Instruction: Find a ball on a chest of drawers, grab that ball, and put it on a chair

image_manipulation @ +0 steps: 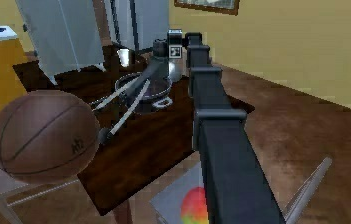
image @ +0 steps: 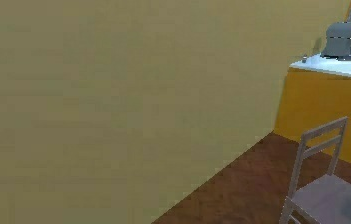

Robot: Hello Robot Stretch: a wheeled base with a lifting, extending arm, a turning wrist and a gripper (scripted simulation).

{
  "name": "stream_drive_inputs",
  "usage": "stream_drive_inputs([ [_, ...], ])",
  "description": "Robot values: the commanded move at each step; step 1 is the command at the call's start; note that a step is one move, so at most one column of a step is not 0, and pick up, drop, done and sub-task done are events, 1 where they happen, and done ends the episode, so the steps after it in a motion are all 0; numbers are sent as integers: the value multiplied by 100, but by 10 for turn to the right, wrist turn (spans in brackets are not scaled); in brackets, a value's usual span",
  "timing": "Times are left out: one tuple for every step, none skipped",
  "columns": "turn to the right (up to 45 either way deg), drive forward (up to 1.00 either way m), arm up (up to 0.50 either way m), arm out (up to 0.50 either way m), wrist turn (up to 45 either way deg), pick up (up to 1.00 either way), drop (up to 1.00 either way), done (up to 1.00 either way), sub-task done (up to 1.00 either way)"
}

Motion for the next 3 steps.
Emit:
stream_drive_inputs([
  [0, 0, 0, 0, 450, 0, 0, 0, 0],
  [0, 0, 0, 0, 450, 0, 0, 0, 0],
  [0, 0, 0, 0, 450, 0, 0, 0, 0],
])
